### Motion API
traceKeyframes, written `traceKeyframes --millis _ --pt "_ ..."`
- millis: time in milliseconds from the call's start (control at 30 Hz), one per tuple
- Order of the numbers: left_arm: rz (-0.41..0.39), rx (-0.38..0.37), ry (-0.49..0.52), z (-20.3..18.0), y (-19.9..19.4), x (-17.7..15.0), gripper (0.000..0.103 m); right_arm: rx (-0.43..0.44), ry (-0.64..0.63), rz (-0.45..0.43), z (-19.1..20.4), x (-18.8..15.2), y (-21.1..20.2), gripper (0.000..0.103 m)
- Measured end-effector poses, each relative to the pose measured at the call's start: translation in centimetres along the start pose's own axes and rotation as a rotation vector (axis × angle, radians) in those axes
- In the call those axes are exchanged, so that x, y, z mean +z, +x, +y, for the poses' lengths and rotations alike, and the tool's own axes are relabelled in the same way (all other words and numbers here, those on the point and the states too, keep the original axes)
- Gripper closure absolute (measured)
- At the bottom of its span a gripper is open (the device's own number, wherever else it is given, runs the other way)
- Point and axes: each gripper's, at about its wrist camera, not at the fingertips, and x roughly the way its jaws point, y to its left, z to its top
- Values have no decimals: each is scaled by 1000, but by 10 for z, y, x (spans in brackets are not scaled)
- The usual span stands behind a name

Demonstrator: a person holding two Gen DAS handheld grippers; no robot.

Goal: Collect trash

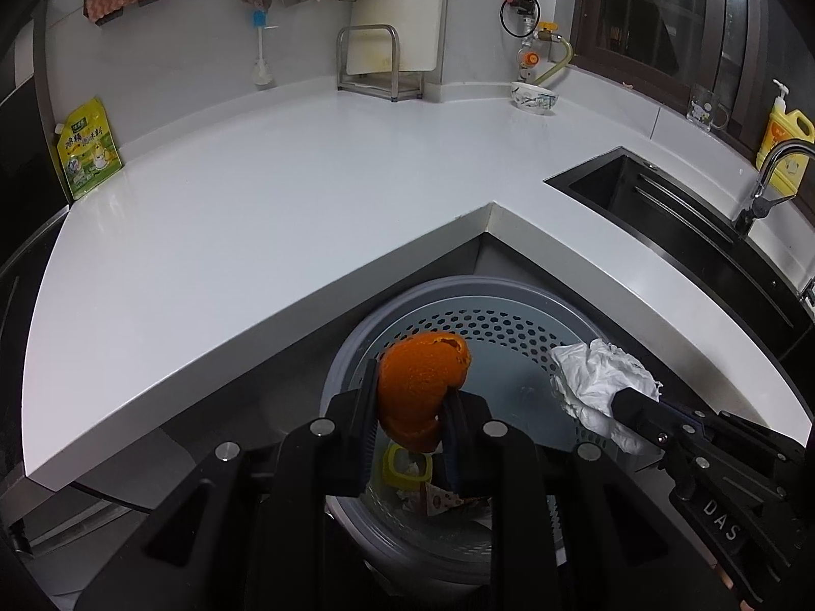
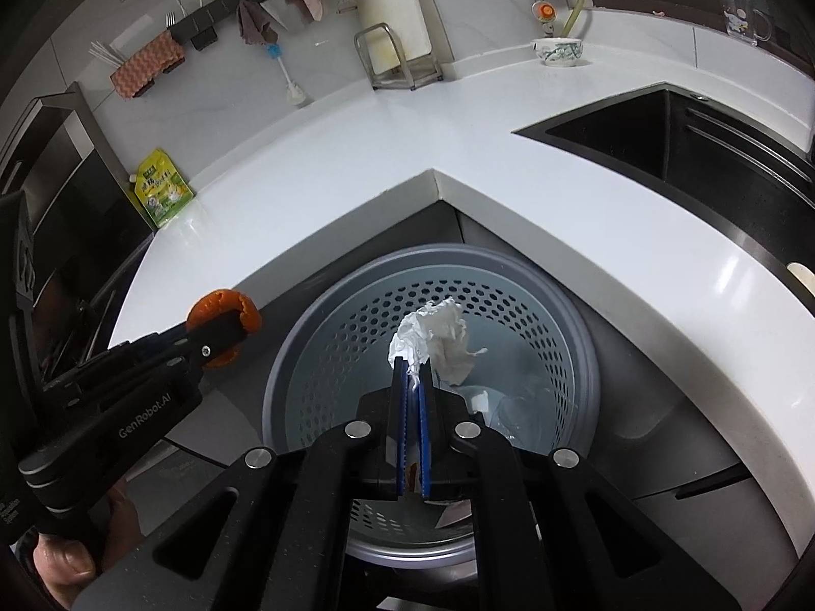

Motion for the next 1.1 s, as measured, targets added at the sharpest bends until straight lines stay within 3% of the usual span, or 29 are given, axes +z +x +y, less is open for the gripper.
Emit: traceKeyframes --millis 100,167,200,567,733,1100 --pt "-10 8 -6 1 -2 0 67 -1 4 -1 -1 0 0 96" --pt "-24 15 -12 2 -5 0 37 0 14 -14 -2 0 -3 76" --pt "-35 16 -17 3 -7 0 34 -4 20 -30 -3 0 -5 64" --pt "-32 38 -14 3 -11 -1 26 -7 42 -16 -10 -6 -4 59" --pt "-27 43 -19 7 -10 -2 21 -14 40 -24 -10 -9 -6 49" --pt "-18 61 -16 7 -8 -4 13 -39 7 -34 -6 -11 -8 43"
